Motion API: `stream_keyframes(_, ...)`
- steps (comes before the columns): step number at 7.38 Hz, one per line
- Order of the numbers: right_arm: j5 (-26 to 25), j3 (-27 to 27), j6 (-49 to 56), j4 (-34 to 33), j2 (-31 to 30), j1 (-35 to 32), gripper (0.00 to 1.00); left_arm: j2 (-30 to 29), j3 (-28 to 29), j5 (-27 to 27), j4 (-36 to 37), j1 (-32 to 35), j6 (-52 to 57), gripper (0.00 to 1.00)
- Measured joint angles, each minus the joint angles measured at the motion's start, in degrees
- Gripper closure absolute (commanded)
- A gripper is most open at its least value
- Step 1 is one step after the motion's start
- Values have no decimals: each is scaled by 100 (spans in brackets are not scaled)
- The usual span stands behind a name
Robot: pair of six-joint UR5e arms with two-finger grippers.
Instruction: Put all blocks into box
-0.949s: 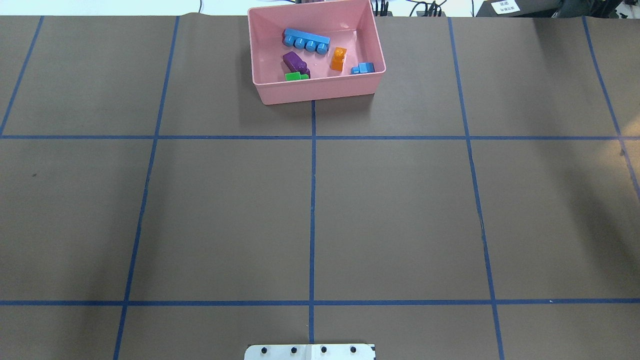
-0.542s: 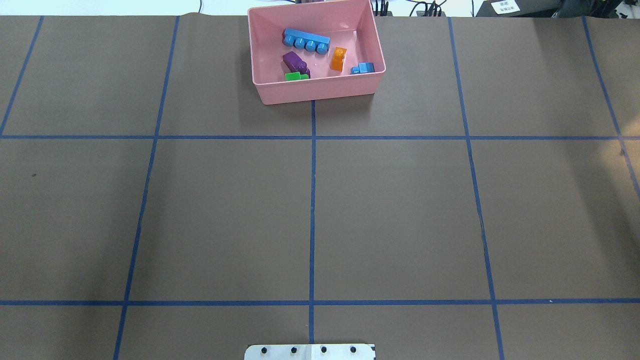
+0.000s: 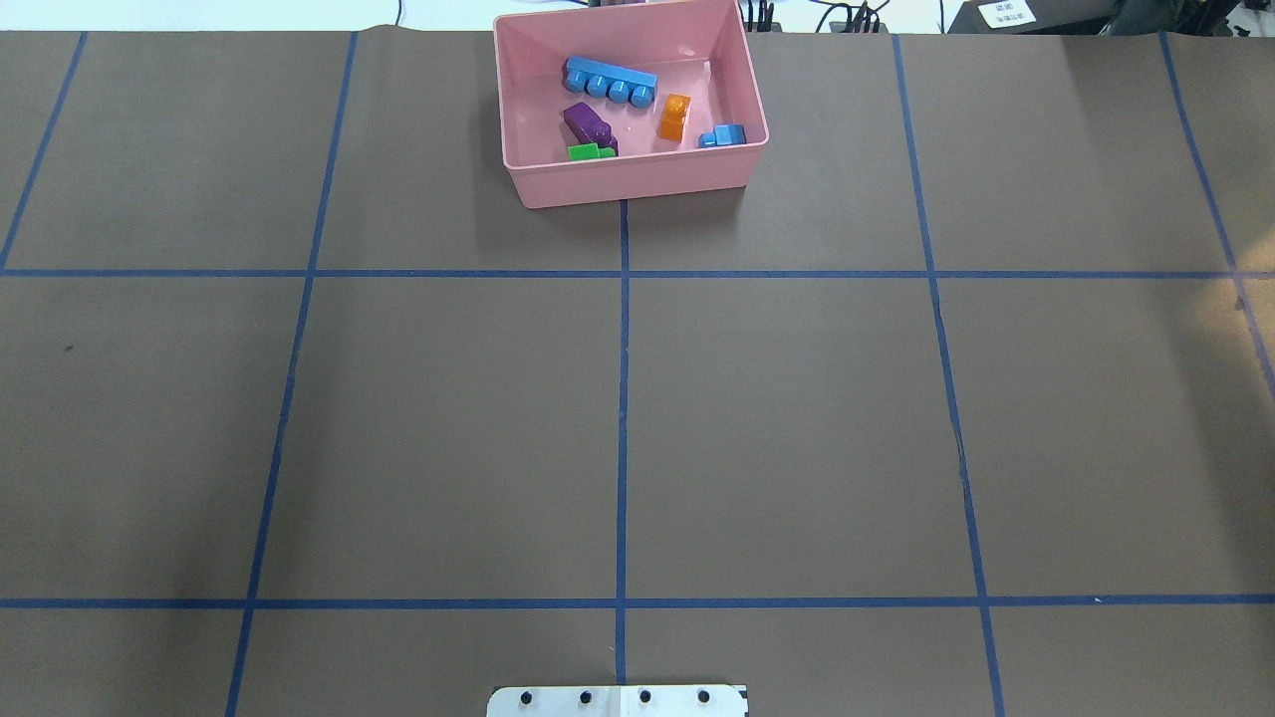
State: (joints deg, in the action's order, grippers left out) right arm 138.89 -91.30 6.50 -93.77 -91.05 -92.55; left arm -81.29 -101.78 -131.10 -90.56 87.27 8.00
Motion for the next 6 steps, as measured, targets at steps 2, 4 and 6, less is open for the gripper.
stream_keyframes(2, 194, -156, -6, 9, -244, -63, 0, -31, 7, -142, -37, 0, -349, 0)
stream_keyframes(4, 230, -301, -3, 15, -401, -88, 0, -99, -5, -161, -17, 0, -438, 0)
stream_keyframes(6, 228, -363, -17, 17, -448, -95, 0, -215, 52, -145, -4, 0, -454, 0)
